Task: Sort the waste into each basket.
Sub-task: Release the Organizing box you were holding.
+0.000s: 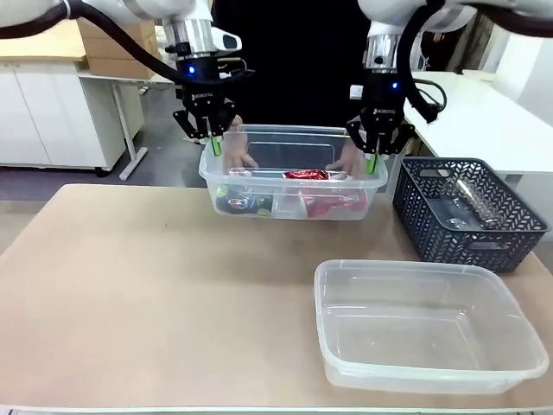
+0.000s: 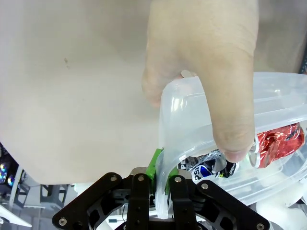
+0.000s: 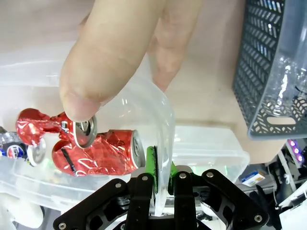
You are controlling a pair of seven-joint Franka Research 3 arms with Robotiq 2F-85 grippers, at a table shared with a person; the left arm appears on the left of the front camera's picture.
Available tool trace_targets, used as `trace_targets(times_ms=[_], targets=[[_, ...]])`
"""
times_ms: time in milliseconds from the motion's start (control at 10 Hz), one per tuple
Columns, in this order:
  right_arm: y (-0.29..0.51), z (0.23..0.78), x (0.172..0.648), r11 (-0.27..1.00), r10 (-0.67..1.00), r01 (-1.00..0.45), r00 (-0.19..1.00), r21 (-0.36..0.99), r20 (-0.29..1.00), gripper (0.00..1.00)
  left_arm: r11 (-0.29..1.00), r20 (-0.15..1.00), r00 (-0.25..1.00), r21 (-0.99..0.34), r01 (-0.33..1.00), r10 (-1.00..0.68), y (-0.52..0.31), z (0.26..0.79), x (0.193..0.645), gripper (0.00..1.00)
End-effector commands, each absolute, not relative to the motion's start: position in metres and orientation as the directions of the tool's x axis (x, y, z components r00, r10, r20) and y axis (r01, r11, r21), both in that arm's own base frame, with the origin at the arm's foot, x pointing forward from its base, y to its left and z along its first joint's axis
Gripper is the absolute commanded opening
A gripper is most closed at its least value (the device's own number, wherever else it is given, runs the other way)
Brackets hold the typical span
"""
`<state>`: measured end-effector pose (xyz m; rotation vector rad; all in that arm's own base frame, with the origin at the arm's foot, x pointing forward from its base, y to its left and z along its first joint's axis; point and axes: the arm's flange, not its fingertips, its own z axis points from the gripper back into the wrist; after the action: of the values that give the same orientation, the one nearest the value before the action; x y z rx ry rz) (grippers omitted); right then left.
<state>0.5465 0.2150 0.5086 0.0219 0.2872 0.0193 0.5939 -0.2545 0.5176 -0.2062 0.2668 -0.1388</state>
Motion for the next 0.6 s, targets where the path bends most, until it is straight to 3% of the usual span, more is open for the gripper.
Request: trace_targets(times_ms=[0,500], targets=[[0.2199,0.5075,0.5420,1.000,0.025,-0.020,0.958,0.023,-0.286,0.05,0.962,-0.224,0.958,-0.243,0.122,-0.178,-0.2538,0.5210,0.5862,0.06],[0.2161,0.5088,0.5461,1.000,0.024,-0.018,0.959,0.024,-0.282,0.05,0.962,-0.224,0.958,-0.243,0.122,-0.178,-0.2538,0.5210,0.5862,0.06]])
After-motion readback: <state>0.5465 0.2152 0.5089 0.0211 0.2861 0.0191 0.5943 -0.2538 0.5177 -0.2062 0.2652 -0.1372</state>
